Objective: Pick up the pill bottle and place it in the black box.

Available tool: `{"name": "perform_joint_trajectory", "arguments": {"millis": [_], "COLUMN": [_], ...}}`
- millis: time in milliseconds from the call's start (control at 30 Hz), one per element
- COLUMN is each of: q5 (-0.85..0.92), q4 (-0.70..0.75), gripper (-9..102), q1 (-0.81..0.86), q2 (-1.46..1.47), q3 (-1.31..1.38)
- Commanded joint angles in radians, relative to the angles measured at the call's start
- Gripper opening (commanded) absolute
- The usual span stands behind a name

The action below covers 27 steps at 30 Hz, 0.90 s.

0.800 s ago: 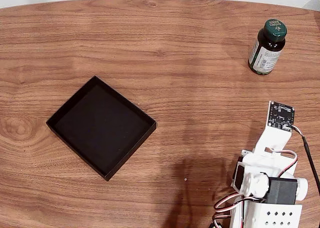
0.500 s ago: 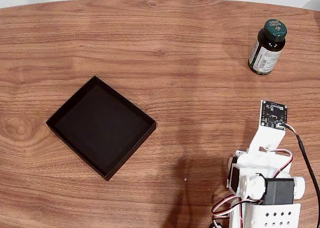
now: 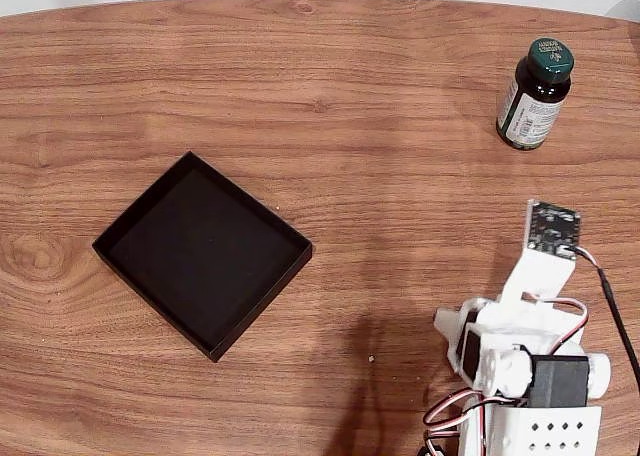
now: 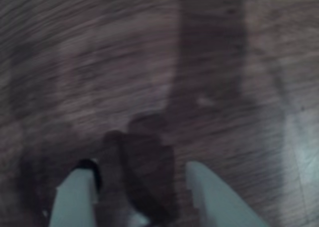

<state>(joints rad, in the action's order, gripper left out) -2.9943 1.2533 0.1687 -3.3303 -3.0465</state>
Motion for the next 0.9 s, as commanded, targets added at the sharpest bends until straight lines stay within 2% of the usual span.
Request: {"name": "perform_joint_trajectory", "arguments": {"millis": [0,167,633,867], "q5": [-0.035,-0.074,-0.106,-0.097], "q4": [-0.124,-0.31,-1.08,-1.324], "gripper": [27,34,38,39], "q1": [0.015,0.052,0.143,0.127], "q2": [0.028,0.069,0.474,0.707], "q3": [0.018,0.018,0.018,0.051]}}
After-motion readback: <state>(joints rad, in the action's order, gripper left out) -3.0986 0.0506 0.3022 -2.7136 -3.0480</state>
